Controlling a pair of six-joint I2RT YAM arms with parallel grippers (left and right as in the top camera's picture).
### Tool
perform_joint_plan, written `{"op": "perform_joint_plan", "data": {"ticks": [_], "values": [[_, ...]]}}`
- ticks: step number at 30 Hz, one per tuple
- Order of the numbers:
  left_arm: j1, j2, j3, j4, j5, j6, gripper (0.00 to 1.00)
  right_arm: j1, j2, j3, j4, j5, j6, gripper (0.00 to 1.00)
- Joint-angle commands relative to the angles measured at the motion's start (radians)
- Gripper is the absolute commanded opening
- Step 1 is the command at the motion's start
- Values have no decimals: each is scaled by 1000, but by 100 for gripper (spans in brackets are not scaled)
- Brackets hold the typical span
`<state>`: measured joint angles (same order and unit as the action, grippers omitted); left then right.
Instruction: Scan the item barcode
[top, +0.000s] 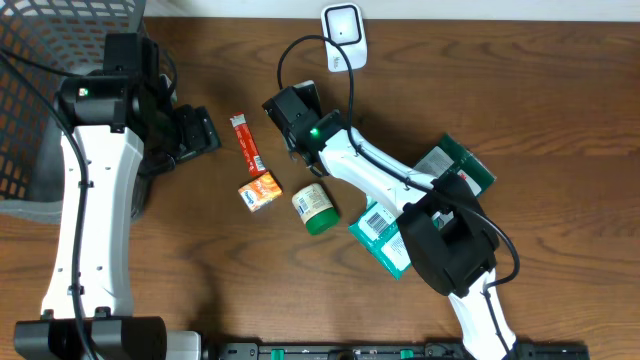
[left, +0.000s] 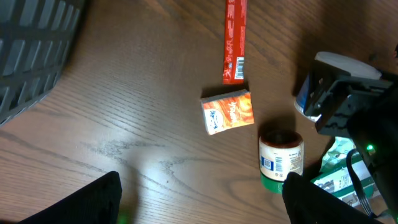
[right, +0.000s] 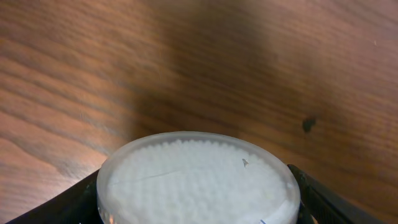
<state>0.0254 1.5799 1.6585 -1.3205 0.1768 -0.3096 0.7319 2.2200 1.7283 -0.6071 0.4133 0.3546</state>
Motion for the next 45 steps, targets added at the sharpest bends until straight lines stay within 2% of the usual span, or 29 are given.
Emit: {"op": "perform_joint_plan", "data": {"ticks": [1,8,13,22,29,33,40,42,45], "values": [[0,-16,11,-3,-6,10,84,7,-83,-7,-4,19,-11,61],[0,-16,11,-3,-6,10,84,7,-208,-19,-36,14,-11,54],[0,-16,11,-3,-6,10,84,8,-323,-120,-1,8,-11,55],[0,-16,11,-3,-6,10,84,-9,-613,-507,287,-16,-11,53],[0,-16,11,-3,-6,10,84,-37,-676,-713,472,-30,4,51],[0,-16,11,-3,-6,10,84,-55,-675,-855,724,-29,4,43],[0,-16,11,-3,-6,10,84,-57,-666,-1145,1395,-19,-58,43],[0,-16,11,-3,-6,10,84,-57,-645,-1208,1510,-22,-56,43],[0,-16,11,-3,-6,10,84,-57,-610,-1214,1509,-22,-57,43]]}}
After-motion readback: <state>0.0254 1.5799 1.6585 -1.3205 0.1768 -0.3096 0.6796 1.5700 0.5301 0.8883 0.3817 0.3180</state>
